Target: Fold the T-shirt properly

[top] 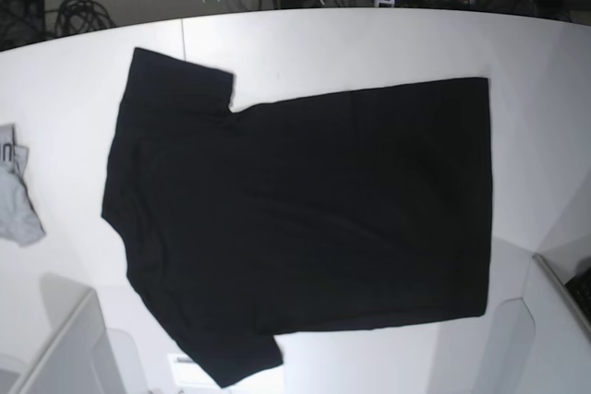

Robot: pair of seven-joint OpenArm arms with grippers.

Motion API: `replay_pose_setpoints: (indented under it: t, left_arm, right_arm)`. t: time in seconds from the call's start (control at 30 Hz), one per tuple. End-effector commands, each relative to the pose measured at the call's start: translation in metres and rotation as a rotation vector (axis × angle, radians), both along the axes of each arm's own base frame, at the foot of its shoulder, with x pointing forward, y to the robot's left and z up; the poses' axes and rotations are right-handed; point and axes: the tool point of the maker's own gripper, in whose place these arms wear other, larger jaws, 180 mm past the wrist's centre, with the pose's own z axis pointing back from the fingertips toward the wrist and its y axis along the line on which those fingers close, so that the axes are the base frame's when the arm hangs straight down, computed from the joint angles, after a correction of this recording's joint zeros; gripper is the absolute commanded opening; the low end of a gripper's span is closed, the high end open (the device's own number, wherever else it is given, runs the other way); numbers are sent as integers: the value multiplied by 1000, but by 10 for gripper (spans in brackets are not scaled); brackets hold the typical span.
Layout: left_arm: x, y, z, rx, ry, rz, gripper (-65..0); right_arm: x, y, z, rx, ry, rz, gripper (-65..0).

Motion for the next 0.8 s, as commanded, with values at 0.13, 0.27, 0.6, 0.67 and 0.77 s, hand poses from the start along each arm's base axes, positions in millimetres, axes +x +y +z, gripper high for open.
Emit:
replay_pose_setpoints:
  t: [0.13,0.27,0.6,0.67,0.77]
  left_arm:
    - [-4,0,0,4,0,3,-354]
    - [-8,0,1,3,-9,0,-258]
    - [-18,2,2,6,-24,-3,-650]
    - [-19,2,2,6,-23,-3,-650]
    - [-19,2,2,6,-23,-2,-650]
  right_arm:
    - [2,-6,0,-14,-6,-5,-650]
    - [2,-7,0,-16,-8,-5,-650]
    - [7,-6,1,-15,-46,1,-650]
    - [6,-6,1,-15,-43,4,-650]
    - [4,-6,1,-15,-36,7,-650]
